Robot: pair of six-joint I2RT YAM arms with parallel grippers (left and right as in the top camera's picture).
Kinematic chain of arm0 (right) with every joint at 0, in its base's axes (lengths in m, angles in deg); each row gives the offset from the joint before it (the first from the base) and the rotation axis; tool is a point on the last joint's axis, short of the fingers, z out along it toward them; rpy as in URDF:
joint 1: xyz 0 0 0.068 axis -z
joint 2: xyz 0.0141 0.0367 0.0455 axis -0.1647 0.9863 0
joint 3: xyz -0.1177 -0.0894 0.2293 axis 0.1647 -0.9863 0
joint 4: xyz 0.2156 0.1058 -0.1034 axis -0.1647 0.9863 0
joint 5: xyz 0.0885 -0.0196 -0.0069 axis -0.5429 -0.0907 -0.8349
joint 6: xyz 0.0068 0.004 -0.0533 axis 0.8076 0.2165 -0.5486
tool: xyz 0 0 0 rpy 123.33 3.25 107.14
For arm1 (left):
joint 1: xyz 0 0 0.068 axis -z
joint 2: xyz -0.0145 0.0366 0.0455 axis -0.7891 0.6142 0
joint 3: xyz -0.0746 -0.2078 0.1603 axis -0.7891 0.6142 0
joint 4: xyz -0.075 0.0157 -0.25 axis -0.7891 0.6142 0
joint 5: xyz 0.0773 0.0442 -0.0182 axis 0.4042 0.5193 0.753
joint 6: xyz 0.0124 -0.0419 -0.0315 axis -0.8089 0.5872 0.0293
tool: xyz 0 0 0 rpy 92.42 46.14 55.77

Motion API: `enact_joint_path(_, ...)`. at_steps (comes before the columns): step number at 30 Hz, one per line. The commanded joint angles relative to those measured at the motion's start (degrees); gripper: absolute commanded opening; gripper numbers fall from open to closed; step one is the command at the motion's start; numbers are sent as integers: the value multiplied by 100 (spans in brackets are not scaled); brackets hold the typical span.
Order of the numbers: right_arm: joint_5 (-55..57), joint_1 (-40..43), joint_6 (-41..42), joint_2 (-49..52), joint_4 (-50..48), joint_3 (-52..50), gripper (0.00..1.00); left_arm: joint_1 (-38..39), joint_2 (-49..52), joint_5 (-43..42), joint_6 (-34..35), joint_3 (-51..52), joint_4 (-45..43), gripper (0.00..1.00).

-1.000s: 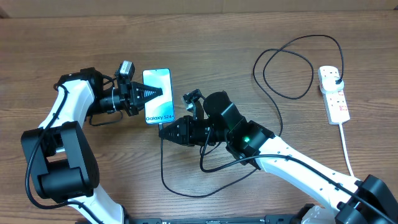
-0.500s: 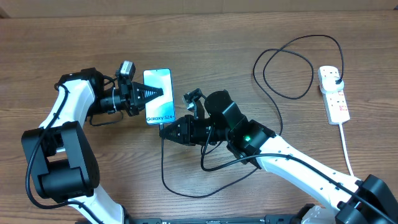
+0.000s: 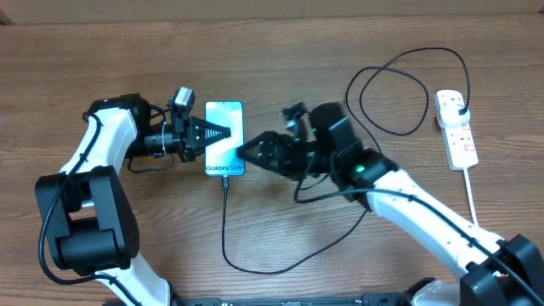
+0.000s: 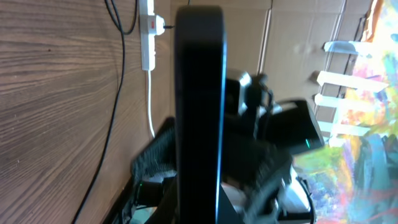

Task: Plug charger to phone and switch on socket

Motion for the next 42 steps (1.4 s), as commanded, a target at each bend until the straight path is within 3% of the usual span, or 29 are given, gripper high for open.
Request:
enact_joint_path(1, -1156, 415, -667, 31, 164, 72, 100, 20, -48, -114, -155, -4, 17, 4)
enact_joint_path(7, -2540, 817, -782, 31, 151, 72, 98, 87, -48, -470, -157, -4, 164, 4)
enact_joint_path(9, -2562, 787, -787, 31, 118, 70, 92, 133, -48, -529, -20, -4, 166, 4)
enact_joint_path(11, -2564, 719, -785, 37, 35, 70, 78, 192, -48, -531, 17, -4, 166, 4)
enact_joint_path(14, -2568, 570, -758, 37, -188, 70, 75, 365, -48, -531, 24, -4, 199, 4)
enact_joint_path(20, -2542, 354, -758, 37, -326, 70, 53, 682, -48, -533, 22, -4, 232, 4)
enact_joint_path(29, -2345, 345, -761, 37, -321, 70, 35, 708, -50, -535, -26, -4, 334, 4)
enact_joint_path(42, -1547, 28, -743, 37, -466, 70, 23, 708, -50, -533, -243, -4, 295, 4)
